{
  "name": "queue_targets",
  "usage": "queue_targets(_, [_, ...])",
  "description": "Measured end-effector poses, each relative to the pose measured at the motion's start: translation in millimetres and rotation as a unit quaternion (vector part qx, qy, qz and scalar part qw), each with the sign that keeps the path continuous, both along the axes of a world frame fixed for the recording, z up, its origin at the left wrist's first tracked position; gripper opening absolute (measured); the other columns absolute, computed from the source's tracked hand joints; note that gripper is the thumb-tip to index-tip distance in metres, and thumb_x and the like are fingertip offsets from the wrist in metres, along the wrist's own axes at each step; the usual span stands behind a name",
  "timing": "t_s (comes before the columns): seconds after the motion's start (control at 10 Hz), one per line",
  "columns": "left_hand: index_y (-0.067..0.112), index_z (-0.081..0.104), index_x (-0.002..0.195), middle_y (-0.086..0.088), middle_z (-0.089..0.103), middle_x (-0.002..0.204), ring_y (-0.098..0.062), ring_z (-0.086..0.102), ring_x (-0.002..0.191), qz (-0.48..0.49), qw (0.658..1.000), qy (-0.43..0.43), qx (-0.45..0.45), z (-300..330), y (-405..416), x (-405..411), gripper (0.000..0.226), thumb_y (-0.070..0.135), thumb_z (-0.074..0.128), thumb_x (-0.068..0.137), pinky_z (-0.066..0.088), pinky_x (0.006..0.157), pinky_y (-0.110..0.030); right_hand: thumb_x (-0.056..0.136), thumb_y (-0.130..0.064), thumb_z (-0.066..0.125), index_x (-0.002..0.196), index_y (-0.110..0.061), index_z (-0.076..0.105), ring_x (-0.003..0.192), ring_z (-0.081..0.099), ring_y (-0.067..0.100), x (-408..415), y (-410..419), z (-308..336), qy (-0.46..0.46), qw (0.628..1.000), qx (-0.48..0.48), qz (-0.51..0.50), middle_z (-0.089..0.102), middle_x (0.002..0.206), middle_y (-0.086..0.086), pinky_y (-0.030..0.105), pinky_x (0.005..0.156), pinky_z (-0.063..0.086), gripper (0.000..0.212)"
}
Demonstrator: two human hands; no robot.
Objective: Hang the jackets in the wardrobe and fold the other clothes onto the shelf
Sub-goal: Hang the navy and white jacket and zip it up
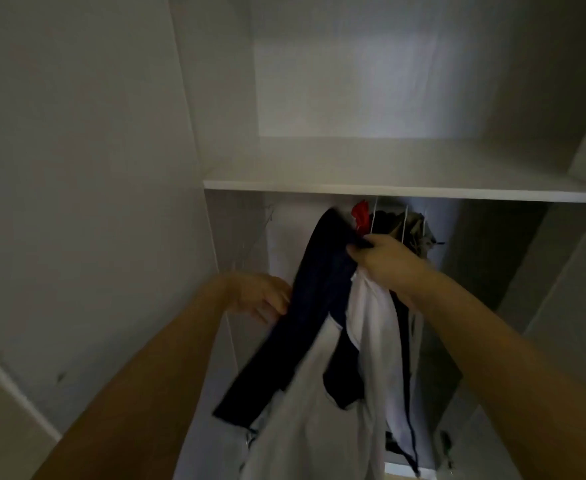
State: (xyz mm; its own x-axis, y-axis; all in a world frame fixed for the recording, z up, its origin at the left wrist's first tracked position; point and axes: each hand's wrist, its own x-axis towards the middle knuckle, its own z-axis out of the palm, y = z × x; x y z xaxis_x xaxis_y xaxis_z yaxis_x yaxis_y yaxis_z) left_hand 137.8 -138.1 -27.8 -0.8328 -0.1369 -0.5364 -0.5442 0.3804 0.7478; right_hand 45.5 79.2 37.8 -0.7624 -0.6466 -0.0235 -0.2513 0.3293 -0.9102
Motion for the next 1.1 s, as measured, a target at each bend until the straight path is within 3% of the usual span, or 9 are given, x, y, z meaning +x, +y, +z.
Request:
queue_targets(0.1, [0.005,0.062,0.109,-0.015,0.061,0.107,-0.025,0.058,0.089,0.189,0.972,0.069,-0.125,-16.0,-66.3,-46.9,0.020,0.004,0.049,0.095,0.046,0.075,-0.030,0.100,-0.019,0.048,0.074,-0.007,0.054,0.058,0.045,0.013,-19.3,-39.6,-15.4,-0.015,0.998,0.053,-0.002,0.051,0.069,0.011,0.021,0.050,0.035,0.029])
queue_targets(0.2, [-0.004,0.047,0.130,-0.022,0.052,0.130,-0.036,0.054,0.114,0.240,0.921,0.057,-0.302,-37.0,-124.5,-103.4,0.040,0.014,0.050,0.094,0.046,0.088,-0.034,0.099,-0.019,0.046,0.066,-0.016,0.044,0.054,0.039,0.007,-36.7,-78.0,-33.4,-0.018,0.996,0.086,-0.013,0.044,0.064,-0.002,0.017,0.047,0.032,0.033])
queue_targets(0.4, [0.005,0.040,0.136,-0.017,0.051,0.134,-0.036,0.053,0.118,0.174,0.864,-0.041,-0.471,-67.4,-184.2,-160.5,0.048,0.027,0.051,0.094,0.047,0.089,-0.042,0.096,-0.033,0.054,0.087,-0.008,0.059,0.074,0.054,0.021,-51.4,-132.6,-26.4,-0.157,0.979,0.119,0.052,0.056,0.081,0.010,0.027,0.065,0.044,0.028])
queue_targets(0.5, [0.009,0.053,0.129,-0.013,0.054,0.135,-0.033,0.053,0.121,0.126,0.844,-0.101,-0.511,-77.5,-202.7,-184.0,0.036,0.027,0.051,0.098,0.047,0.092,-0.042,0.085,-0.008,0.063,0.069,-0.014,0.052,0.074,0.050,0.023,-66.8,-145.9,-28.8,-0.139,0.968,0.166,0.123,0.049,0.075,0.006,0.030,0.066,0.038,0.021])
queue_targets(0.6, [0.011,0.056,0.129,-0.011,0.054,0.136,-0.031,0.053,0.122,0.094,0.837,-0.143,-0.520,-85.5,-216.3,-200.8,0.034,0.026,0.051,0.098,0.045,0.095,-0.043,0.080,0.005,0.058,0.069,-0.018,0.041,0.071,0.046,0.018,-82.9,-158.5,-34.2,-0.116,0.966,0.195,0.121,0.044,0.075,0.004,0.027,0.059,0.037,0.031])
queue_targets(0.8, [0.011,0.057,0.129,-0.011,0.054,0.136,-0.031,0.053,0.122,0.072,0.830,-0.162,-0.528,-101.0,-226.4,-220.9,0.036,0.022,0.055,0.095,0.046,0.087,-0.045,0.091,0.001,0.047,0.064,-0.020,0.032,0.057,0.032,0.005,-101.1,-177.3,-50.4,0.190,0.932,0.279,0.133,0.035,0.067,-0.002,0.014,0.045,0.023,0.037])
queue_targets(0.9, [0.007,0.040,0.143,-0.015,0.042,0.146,-0.033,0.044,0.130,0.187,0.874,-0.073,-0.442,-107.7,-229.0,-228.9,0.048,0.028,0.047,0.100,0.039,0.101,-0.043,0.089,-0.001,0.049,0.069,-0.016,0.035,0.056,0.025,0.006,-103.7,-175.6,-61.6,0.326,0.894,0.294,0.093,0.035,0.080,-0.003,0.020,0.045,0.021,0.028])
queue_targets(1.0, [-0.003,0.049,0.131,-0.023,0.054,0.131,-0.037,0.054,0.117,0.314,0.902,0.109,-0.275,-105.8,-224.7,-232.3,0.038,0.016,0.043,0.100,0.046,0.092,-0.037,0.093,-0.006,0.048,0.110,-0.012,0.048,0.057,0.032,0.011,-110.0,-169.0,-67.9,0.379,0.866,0.321,0.062,0.051,0.102,0.005,0.025,0.050,0.030,0.018])
queue_targets(1.1, [0.000,0.056,0.104,-0.022,0.059,0.110,-0.035,0.057,0.101,0.390,0.873,0.220,-0.195,-96.1,-206.6,-224.7,0.023,0.012,0.036,0.101,0.045,0.074,-0.035,0.098,-0.009,0.041,0.122,-0.010,0.045,0.067,0.042,0.012,-118.5,-159.2,-72.1,0.404,0.857,0.315,0.049,0.053,0.085,0.000,0.025,0.058,0.034,0.024])
